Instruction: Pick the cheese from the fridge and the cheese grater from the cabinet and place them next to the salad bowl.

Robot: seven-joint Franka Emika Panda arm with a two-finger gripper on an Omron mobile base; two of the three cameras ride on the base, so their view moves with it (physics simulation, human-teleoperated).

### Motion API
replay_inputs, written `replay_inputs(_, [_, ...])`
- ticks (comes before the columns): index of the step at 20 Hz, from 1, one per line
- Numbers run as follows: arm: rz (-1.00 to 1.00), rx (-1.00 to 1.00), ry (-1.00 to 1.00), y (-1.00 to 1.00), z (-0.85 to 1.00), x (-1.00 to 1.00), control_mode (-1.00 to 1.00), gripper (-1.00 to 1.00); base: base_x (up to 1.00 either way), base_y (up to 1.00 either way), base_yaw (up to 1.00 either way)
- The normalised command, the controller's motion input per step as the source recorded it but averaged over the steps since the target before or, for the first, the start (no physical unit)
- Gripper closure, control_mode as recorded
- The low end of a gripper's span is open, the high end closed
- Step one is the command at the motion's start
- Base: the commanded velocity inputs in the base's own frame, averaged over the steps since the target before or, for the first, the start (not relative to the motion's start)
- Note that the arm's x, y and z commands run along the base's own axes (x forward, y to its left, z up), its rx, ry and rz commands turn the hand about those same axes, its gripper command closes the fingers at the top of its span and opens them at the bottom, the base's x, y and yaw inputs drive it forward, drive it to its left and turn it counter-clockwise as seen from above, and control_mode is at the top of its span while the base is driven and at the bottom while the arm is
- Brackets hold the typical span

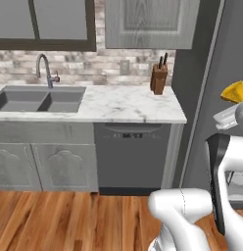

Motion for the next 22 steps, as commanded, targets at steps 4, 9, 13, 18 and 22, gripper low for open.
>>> replay_inputs(4, [0.00, 0.00, 0.00, 0.00, 0.00, 0.00, 1.00, 1.00, -0.05, 0.51, 0.13])
replay_inputs(9, [0.00, 0.00, 0.00, 0.00, 0.00, 0.00, 1.00, 1.00, -0.05, 0.48, 0.15])
replay_inputs(13, [0.00, 0.00, 0.00, 0.00, 0.00, 0.00, 1.00, 1.00, -0.07, 0.40, 0.17])
replay_inputs(18, [0.00, 0.00, 0.00, 0.00, 0.00, 0.00, 1.00, 1.00, -0.08, 0.33, 0.18])
replay_inputs(22, [0.00, 0.00, 0.00, 0.00, 0.00, 0.00, 1.00, 1.00, -0.09, 0.29, 0.20])
